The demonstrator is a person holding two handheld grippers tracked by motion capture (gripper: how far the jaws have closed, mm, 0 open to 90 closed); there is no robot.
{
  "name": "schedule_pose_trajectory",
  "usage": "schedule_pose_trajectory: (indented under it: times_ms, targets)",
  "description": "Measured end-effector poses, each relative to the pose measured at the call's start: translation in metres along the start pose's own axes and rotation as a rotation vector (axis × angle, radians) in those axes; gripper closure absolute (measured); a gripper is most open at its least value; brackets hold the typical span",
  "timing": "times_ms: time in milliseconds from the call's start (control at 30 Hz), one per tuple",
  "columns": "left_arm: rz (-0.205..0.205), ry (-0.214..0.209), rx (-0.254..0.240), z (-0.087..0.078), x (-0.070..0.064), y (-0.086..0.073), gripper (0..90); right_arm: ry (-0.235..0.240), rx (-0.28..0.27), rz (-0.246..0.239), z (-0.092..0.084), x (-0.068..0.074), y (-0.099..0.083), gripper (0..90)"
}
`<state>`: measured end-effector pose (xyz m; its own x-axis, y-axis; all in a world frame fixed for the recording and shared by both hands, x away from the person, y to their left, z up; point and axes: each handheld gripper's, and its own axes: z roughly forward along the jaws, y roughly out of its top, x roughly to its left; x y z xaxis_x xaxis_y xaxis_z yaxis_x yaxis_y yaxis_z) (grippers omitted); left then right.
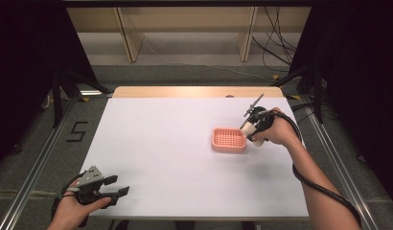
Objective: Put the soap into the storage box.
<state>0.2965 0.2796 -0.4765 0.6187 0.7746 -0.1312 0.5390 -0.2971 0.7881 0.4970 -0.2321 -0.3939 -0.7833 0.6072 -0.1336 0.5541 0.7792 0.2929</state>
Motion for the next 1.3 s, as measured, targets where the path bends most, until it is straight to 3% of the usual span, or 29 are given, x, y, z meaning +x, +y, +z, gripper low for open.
schedule_pose_trajectory:
  times_ms: [300, 800, 900, 1300]
  targets:
    - [0.01, -0.004, 0.007, -0.001, 0.001, 0.0, 33.0, 0.011, 0.004, -0.003, 0.001, 0.002, 0.005, 50.5]
    - [0.009, -0.005, 0.006, -0.001, 0.001, 0.0, 33.0, 0.004, 0.001, -0.041, 0.001, 0.005, 0.017, 50.5]
    - [0.005, -0.006, 0.002, 0.0, 0.001, 0.0, 33.0, 0.003, -0.003, -0.066, 0.001, 0.005, 0.019, 50.5]
    - [0.002, -0.002, 0.002, -0.001, 0.0, 0.0, 33.0, 0.002, -0.009, -0.077, 0.002, 0.007, 0.027, 50.5]
